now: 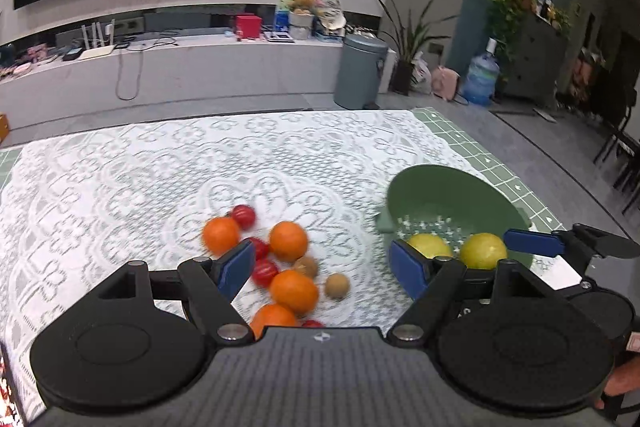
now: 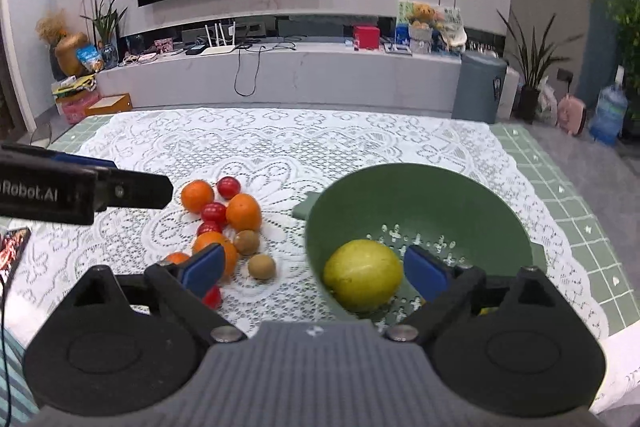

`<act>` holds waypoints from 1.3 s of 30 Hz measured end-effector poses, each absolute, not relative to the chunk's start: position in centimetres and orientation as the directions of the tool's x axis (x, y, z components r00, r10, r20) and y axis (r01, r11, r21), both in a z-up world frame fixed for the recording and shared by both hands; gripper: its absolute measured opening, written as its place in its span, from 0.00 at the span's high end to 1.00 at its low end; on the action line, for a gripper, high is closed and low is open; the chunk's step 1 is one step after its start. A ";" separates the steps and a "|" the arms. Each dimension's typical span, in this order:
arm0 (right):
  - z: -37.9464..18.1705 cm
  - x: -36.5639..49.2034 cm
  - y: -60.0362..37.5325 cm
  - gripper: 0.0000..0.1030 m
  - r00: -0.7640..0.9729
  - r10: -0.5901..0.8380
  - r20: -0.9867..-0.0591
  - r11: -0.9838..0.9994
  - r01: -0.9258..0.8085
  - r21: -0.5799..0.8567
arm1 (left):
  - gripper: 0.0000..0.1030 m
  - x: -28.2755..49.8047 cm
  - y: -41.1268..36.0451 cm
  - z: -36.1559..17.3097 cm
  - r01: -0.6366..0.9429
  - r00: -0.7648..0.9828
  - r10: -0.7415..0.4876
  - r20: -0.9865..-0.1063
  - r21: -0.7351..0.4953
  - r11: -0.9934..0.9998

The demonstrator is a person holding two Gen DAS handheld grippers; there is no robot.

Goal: Organize fruits
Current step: 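Grasp an orange with the left tool while the right tool grasps another orange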

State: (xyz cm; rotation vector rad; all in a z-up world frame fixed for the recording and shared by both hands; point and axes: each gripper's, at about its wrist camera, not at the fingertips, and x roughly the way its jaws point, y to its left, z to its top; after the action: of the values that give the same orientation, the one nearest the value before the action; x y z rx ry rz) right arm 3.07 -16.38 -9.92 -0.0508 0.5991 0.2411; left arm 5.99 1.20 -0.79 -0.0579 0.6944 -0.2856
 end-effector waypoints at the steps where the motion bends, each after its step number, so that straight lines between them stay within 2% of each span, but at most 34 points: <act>1: -10.1 2.8 -16.1 0.10 0.801 0.218 -0.558 0.969 -0.246 0.027 | 0.13 5.8 1.7 -1.1 0.237 0.731 -0.281 -0.621 -0.155 0.959; 3: -10.6 2.2 -15.4 0.11 0.802 0.233 -0.550 0.965 -0.262 0.027 | 0.19 5.3 2.9 -1.8 0.231 0.719 -0.288 -0.632 -0.173 0.957; 8: -12.2 1.5 -13.2 0.17 0.794 0.241 -0.558 0.948 -0.317 -0.041 | 0.22 4.5 4.6 -3.8 0.205 0.691 -0.293 -0.662 -0.209 0.956; 11: -12.7 1.7 -12.5 0.26 0.778 0.270 -0.568 0.935 -0.353 -0.040 | 0.26 4.0 5.4 -5.0 0.195 0.680 -0.300 -0.669 -0.229 0.954; 13: -13.1 2.0 -12.2 0.29 0.763 0.286 -0.580 0.926 -0.376 -0.038 | 0.31 3.8 5.7 -5.7 0.184 0.679 -0.298 -0.672 -0.237 0.954; 15: -13.5 2.4 -11.9 0.37 0.751 0.292 -0.592 0.921 -0.389 -0.039 | 0.38 4.0 5.9 -6.3 0.172 0.674 -0.297 -0.677 -0.248 0.953; 18: -14.0 2.8 -11.3 0.48 0.736 0.309 -0.602 0.909 -0.414 -0.040 | 0.39 4.4 6.0 -6.8 0.163 0.656 -0.308 -0.689 -0.269 0.949; 24: -15.2 4.0 -10.3 0.62 0.713 0.316 -0.625 0.892 -0.449 -0.061 | 0.39 5.7 5.8 -8.0 0.115 0.606 -0.346 -0.716 -0.352 0.929; 33: -16.3 5.5 -10.2 0.63 0.707 0.320 -0.630 0.883 -0.464 -0.072 | 0.39 7.9 5.8 -9.9 -0.019 0.568 -0.340 -0.749 -0.425 0.905; 39: -16.7 6.4 -9.9 0.65 0.702 0.346 -0.622 0.866 -0.495 -0.077 | 0.39 9.0 6.0 -10.6 -0.052 0.551 -0.351 -0.757 -0.450 0.891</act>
State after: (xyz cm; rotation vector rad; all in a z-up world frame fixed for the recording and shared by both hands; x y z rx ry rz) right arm 6.43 -9.89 -16.74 -0.2473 0.6381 0.4728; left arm 9.01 5.99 -10.62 -0.4542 0.9799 -0.1843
